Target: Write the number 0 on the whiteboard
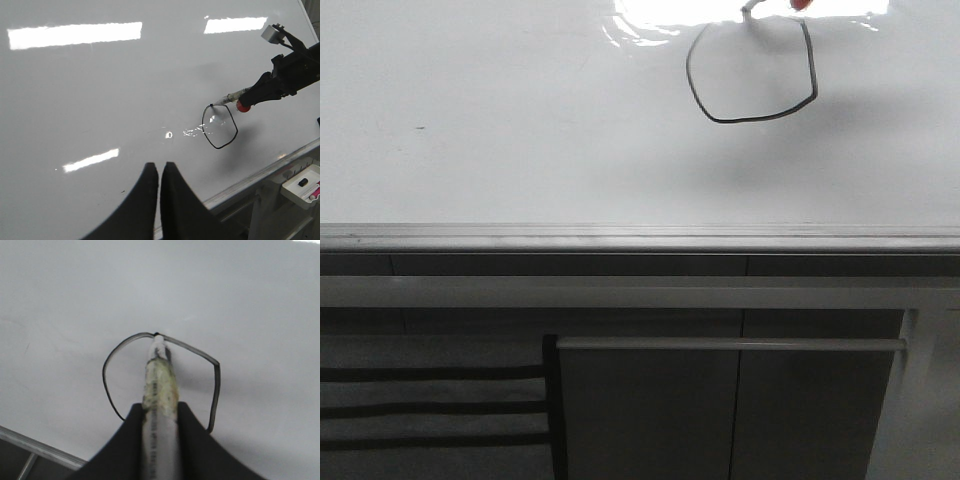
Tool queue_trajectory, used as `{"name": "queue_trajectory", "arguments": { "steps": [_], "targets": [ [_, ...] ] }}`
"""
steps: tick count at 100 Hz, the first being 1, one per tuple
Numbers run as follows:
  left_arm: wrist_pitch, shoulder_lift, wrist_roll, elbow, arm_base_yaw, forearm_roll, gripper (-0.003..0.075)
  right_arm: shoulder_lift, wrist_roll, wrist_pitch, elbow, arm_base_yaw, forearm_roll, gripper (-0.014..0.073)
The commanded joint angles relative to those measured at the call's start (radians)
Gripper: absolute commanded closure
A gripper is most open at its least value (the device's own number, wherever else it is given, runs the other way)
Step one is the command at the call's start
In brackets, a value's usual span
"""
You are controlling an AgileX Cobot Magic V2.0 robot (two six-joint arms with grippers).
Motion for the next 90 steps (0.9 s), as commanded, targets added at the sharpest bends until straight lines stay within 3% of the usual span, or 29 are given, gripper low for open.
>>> {"name": "queue_trajectory", "arguments": {
  "steps": [1,90],
  "targets": [
    [-0.049,0.017,-0.007,-0.021,-0.002,0.033,0.074,0.005,0.002,-0.125,-0.029,-0.002,-0.015,0.0641],
    [-0.049,0.017,-0.007,-0.021,-0.002,0.033,0.074,-0.035,0.002,-0.097,-0.029,0.02,0.004,0.0641]
  ]
}}
